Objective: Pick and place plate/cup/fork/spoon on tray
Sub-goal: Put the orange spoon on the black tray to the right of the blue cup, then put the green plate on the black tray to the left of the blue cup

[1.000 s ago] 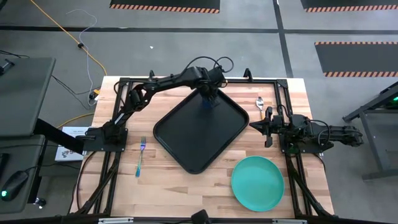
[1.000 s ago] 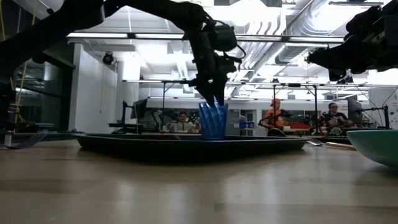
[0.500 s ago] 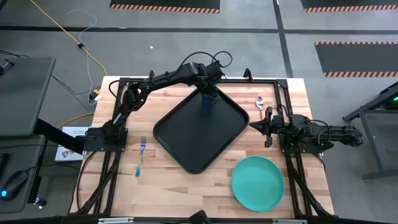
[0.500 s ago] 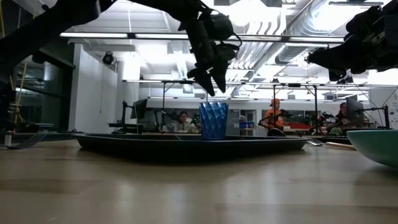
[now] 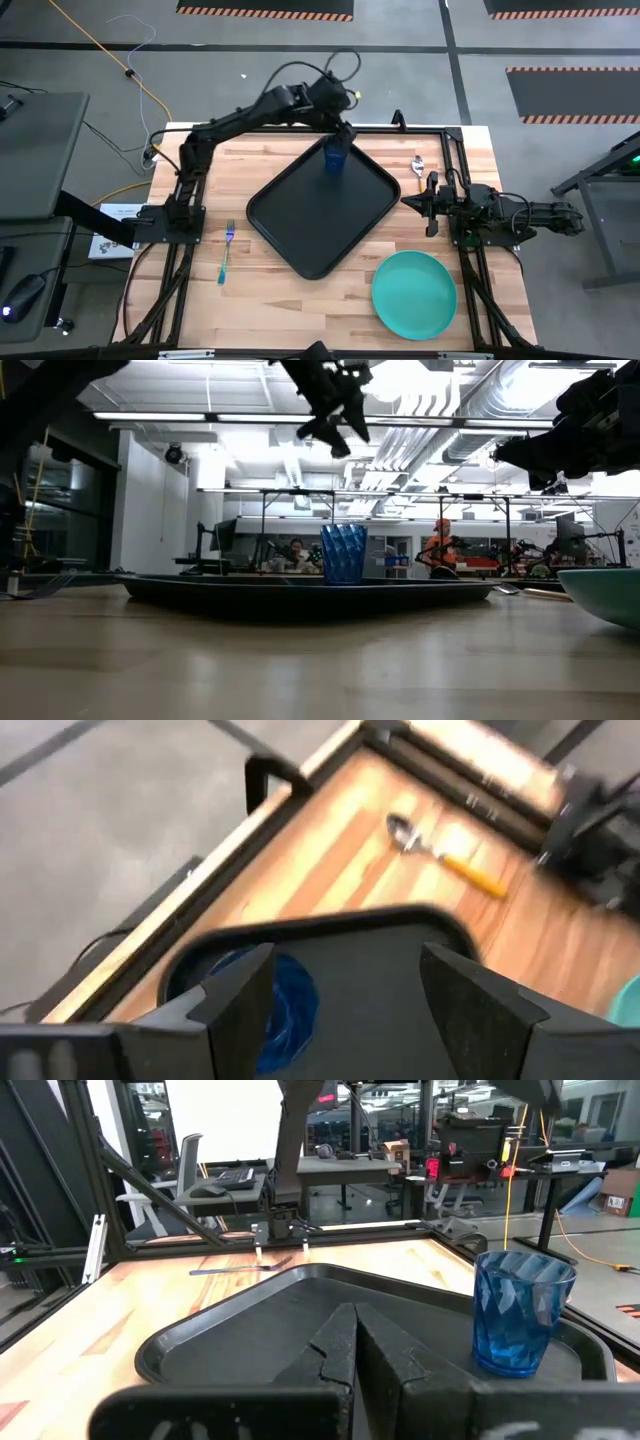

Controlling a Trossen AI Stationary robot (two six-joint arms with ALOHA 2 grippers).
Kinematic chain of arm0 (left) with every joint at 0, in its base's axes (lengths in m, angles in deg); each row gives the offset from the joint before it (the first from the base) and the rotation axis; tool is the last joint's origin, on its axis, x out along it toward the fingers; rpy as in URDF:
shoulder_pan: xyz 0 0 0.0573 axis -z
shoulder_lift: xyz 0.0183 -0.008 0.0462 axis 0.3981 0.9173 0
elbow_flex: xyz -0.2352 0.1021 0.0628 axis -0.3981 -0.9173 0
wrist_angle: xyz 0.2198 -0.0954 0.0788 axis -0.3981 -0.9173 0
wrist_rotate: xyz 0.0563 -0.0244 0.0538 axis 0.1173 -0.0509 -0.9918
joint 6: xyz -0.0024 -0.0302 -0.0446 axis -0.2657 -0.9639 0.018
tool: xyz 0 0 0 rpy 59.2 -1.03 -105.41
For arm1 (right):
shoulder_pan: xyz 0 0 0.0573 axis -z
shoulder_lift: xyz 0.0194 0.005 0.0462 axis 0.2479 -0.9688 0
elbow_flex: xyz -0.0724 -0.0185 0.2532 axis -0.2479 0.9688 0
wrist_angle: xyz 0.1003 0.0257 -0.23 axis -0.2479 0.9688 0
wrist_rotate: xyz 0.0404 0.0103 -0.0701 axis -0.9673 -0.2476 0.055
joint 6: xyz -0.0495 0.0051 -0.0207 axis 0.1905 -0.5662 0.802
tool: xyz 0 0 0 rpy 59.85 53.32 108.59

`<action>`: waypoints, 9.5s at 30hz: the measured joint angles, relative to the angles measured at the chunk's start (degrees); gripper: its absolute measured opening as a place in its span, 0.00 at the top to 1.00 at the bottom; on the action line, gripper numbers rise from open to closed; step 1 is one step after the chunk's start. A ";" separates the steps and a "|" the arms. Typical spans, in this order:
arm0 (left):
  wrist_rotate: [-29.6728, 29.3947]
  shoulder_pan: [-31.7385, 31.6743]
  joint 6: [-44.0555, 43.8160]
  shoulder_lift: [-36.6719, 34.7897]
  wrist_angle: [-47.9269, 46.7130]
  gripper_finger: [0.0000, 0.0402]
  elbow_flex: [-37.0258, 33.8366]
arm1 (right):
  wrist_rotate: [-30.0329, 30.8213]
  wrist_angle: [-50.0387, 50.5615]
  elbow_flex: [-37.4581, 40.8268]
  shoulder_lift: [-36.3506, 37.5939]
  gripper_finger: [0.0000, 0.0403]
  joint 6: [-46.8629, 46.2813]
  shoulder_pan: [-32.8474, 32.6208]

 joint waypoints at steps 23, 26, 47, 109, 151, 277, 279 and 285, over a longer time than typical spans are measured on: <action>-2.22 12.68 -2.95 -34.40 34.84 0.40 -44.28 | 0.00 0.00 -0.02 0.02 1.00 -0.01 0.00; -3.30 12.58 -4.74 -41.84 39.96 0.40 -50.77 | -0.02 0.00 -0.02 0.02 1.00 -0.02 0.00; -2.80 12.61 -9.07 -61.44 65.57 0.40 -76.28 | -0.02 0.00 -0.02 0.01 1.00 -0.02 0.00; -8.28 12.50 -4.76 -61.09 63.77 0.40 -76.22 | 0.77 51.29 -49.64 -96.25 0.41 -30.95 44.70; -9.97 11.04 -3.32 -61.09 65.96 0.40 -76.19 | 2.64 53.32 -70.46 -79.75 1.00 -29.26 13.99; -9.96 11.06 -3.29 -61.11 65.78 0.40 -76.19 | -15.70 41.64 -27.44 -59.28 0.61 -25.73 -18.42; -9.96 11.05 -3.29 -61.11 65.78 0.40 -76.19 | -15.68 40.79 -26.81 -59.28 0.61 -25.75 -18.71; -9.95 11.04 -3.32 -61.11 65.65 0.40 -76.19 | -16.09 39.13 -25.09 -59.60 0.61 -25.79 -19.65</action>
